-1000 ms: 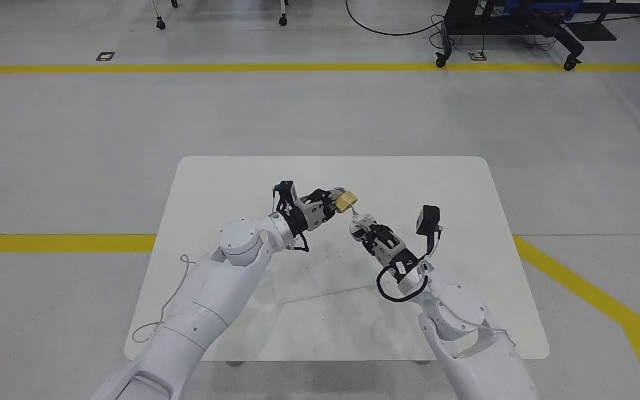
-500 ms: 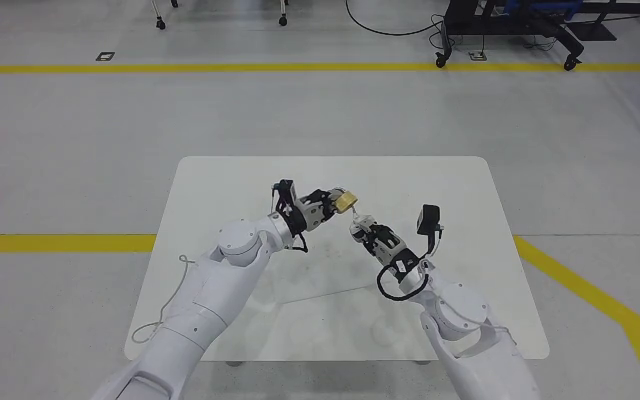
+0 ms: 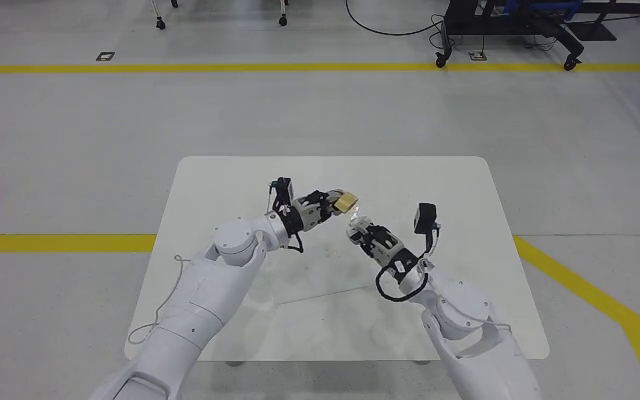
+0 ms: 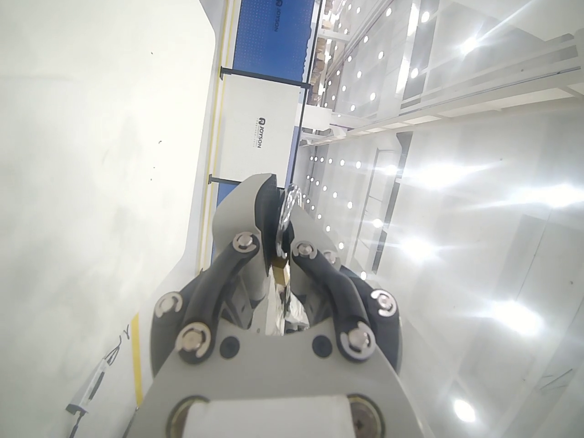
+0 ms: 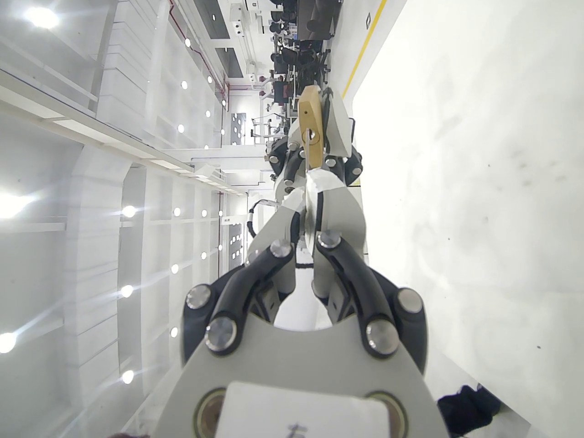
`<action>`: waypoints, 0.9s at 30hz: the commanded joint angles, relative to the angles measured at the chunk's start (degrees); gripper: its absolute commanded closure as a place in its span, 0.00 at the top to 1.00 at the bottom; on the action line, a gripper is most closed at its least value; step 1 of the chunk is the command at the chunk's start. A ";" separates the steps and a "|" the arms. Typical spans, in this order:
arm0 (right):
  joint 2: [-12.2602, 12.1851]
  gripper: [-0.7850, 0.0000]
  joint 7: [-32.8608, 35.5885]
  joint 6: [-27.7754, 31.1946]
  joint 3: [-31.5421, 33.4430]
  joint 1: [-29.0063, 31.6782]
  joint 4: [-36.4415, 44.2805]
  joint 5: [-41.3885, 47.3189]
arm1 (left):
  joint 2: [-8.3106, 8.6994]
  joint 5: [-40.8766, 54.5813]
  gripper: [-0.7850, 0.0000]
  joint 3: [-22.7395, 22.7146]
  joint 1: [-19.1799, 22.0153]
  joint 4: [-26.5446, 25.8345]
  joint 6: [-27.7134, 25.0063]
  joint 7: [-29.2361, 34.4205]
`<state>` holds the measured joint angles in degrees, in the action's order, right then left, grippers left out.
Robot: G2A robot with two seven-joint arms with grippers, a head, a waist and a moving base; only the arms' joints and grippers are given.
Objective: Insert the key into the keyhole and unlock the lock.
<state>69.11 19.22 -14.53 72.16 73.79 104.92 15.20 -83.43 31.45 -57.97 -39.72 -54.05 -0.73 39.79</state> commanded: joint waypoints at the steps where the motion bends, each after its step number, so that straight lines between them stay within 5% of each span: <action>1: -0.71 0.00 5.50 -2.65 1.15 0.20 0.72 -3.42 | 0.39 0.45 0.00 -0.98 0.05 0.43 0.97 3.08; 9: -3.08 0.00 26.65 -9.01 8.50 3.00 5.10 -2.02 | 2.59 -3.51 0.00 -1.64 3.84 4.67 13.89 24.01; 16: -3.68 0.00 31.81 -12.43 9.40 2.79 5.50 1.42 | 2.76 -7.32 0.00 0.35 6.53 5.06 14.53 27.73; 27: -3.54 0.00 29.76 -13.65 6.50 0.40 2.02 5.90 | 2.23 -7.61 0.00 2.51 6.72 4.39 13.09 27.53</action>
<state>65.58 49.15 -28.20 78.78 74.26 107.08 20.70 -81.24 23.92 -55.42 -33.01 -49.78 12.40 67.36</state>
